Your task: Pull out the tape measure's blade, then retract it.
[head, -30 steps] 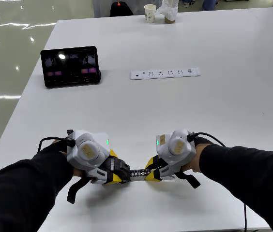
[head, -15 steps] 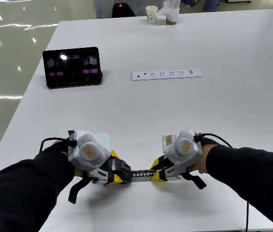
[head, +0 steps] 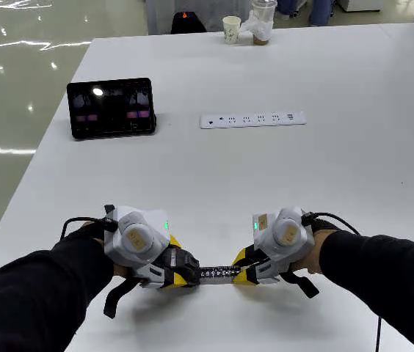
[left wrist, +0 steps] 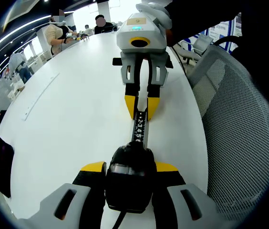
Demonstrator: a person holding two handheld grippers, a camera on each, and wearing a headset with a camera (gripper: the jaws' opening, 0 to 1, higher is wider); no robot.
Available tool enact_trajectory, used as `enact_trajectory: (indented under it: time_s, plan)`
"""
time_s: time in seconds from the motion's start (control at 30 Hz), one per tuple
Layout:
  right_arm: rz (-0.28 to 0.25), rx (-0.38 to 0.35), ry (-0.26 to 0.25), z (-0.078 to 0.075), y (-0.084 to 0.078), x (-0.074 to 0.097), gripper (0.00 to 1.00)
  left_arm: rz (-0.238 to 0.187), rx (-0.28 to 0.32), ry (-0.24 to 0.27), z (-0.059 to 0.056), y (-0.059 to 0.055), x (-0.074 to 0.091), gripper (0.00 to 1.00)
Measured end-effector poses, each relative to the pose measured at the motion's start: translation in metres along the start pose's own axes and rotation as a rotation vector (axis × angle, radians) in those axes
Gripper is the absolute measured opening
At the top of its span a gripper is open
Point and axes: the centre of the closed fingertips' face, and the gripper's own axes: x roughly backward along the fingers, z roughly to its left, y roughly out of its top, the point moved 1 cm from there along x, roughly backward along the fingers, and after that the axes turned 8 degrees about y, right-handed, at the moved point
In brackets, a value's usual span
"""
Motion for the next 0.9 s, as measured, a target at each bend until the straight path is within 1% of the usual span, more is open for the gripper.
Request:
enact_trajectory:
  time_s: [0.47, 0.9]
  plan:
    - [0.003, -0.002, 0.000, 0.000, -0.004, 0.004, 0.11, -0.001, 0.005, 0.000, -0.001, 0.000, 0.000, 0.31]
    - [0.000, -0.015, -0.008, 0.001, -0.014, 0.012, 0.11, 0.002, 0.007, 0.002, -0.001, 0.001, 0.001, 0.32]
